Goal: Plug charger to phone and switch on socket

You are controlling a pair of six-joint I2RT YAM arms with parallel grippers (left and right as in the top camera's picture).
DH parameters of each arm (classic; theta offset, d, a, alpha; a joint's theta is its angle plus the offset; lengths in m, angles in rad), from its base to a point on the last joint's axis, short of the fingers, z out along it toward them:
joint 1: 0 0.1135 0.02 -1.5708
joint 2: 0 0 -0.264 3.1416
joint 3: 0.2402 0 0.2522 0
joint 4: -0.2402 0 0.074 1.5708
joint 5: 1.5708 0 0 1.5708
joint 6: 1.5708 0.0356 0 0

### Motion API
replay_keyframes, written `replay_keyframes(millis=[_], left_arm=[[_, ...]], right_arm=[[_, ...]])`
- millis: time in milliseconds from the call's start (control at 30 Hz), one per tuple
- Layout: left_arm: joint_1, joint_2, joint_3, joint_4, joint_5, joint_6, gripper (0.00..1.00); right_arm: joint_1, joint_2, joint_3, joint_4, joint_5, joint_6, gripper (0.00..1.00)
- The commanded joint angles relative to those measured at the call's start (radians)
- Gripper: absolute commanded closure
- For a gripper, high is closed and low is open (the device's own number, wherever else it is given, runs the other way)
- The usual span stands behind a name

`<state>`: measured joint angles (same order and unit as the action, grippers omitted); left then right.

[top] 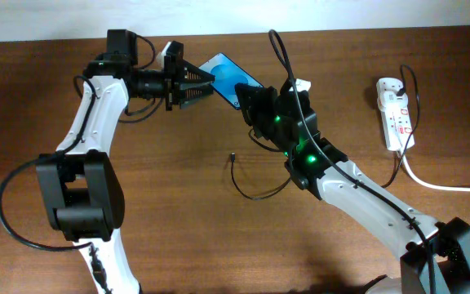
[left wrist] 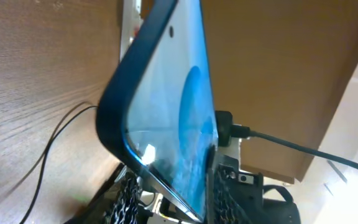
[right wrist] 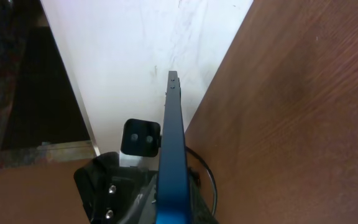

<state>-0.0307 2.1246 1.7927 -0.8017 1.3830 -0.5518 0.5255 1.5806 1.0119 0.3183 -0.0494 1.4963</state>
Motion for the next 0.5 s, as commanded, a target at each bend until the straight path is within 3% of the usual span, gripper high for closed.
replay_keyframes(millis=[0, 267, 333, 467], left_arm=[[-0.027, 0.002, 0.007, 0.068, -0.056, -0.081, 0.59], [-0.078, 0.002, 0.007, 0.353, -0.233, -0.445, 0.6], [-0.08, 0.002, 0.007, 0.436, -0.228, -0.544, 0.7], [-0.1, 0.002, 0.007, 0.652, -0.213, -0.759, 0.77]], right_arm=[[0.011, -0.031, 0.02, 0.016, 0.002, 0.005, 0.96], [0.013, 0.011, 0.02, 0.055, -0.02, 0.051, 0.96], [0.013, 0.027, 0.02, 0.064, -0.029, 0.079, 0.96], [0.013, 0.048, 0.02, 0.064, -0.029, 0.137, 0.96]])
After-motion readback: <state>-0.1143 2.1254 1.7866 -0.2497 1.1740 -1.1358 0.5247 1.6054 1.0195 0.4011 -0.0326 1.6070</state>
